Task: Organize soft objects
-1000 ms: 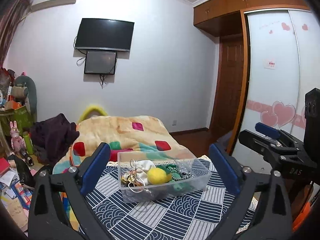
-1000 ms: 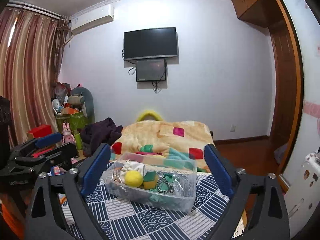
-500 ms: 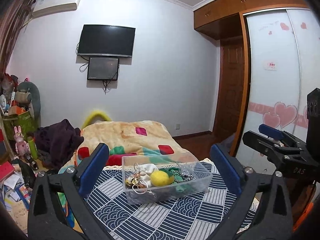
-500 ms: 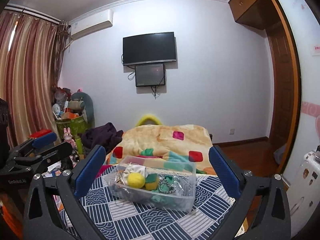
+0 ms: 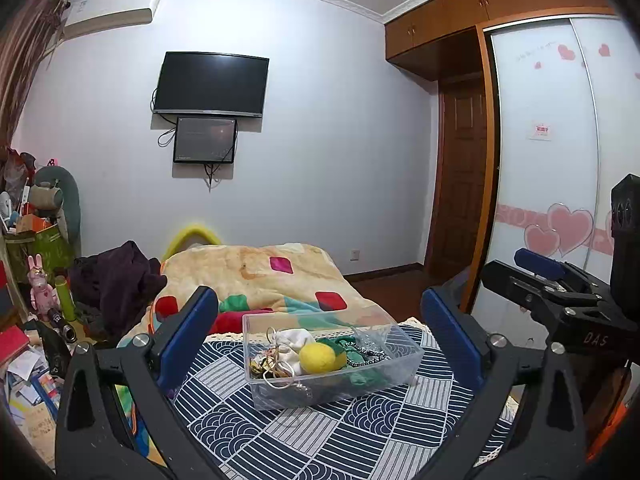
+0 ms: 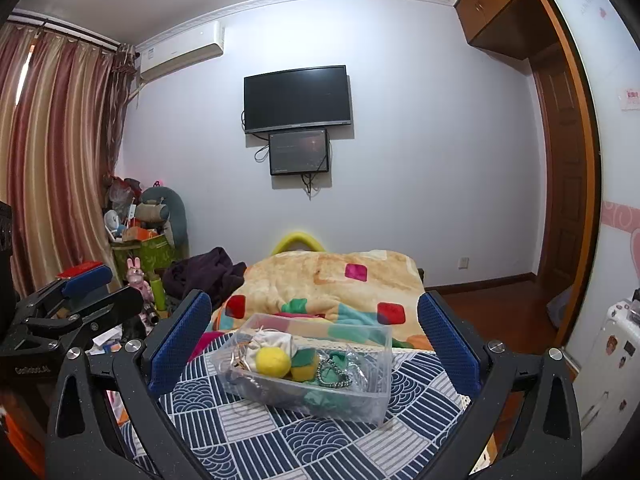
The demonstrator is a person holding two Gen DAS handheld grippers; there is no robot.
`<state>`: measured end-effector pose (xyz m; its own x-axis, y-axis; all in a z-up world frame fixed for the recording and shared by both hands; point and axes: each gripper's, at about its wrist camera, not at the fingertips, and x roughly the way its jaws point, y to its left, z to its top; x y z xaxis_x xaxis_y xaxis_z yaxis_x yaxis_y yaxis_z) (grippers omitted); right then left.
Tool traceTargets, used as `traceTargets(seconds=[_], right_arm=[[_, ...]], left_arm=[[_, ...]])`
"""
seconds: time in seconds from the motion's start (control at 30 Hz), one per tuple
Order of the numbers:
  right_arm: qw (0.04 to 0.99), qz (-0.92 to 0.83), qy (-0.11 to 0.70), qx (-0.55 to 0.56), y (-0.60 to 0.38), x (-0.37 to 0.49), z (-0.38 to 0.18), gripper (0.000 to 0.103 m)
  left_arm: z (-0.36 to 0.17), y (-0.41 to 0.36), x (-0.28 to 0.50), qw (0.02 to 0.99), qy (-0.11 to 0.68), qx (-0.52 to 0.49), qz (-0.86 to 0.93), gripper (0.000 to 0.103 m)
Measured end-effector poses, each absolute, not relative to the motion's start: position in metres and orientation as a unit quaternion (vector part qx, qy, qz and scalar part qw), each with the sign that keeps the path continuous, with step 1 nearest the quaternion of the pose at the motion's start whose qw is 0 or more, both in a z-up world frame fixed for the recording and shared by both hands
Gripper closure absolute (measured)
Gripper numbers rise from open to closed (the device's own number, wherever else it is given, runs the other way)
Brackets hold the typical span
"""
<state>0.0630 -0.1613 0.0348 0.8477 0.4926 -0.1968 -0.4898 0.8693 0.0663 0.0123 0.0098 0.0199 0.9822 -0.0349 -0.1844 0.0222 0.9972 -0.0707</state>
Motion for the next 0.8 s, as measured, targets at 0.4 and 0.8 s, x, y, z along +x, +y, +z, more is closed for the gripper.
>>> traceTargets(seconds=[0.4,0.8], right_arm=[[0.961,0.255,0.106,0.009,-0.1612,0.0631,0.035,0.0],[0.962,0.254,0.104,0.013,-0.1615,0.0618,0.0354,0.0]], left_arm=[[0.0184,0.0085,0.0131,0.995,0.094,-0.036,-0.018,0.0],[0.0183,0.0092,0.0145,0.994,0.098,-0.041,-0.024,0.0]])
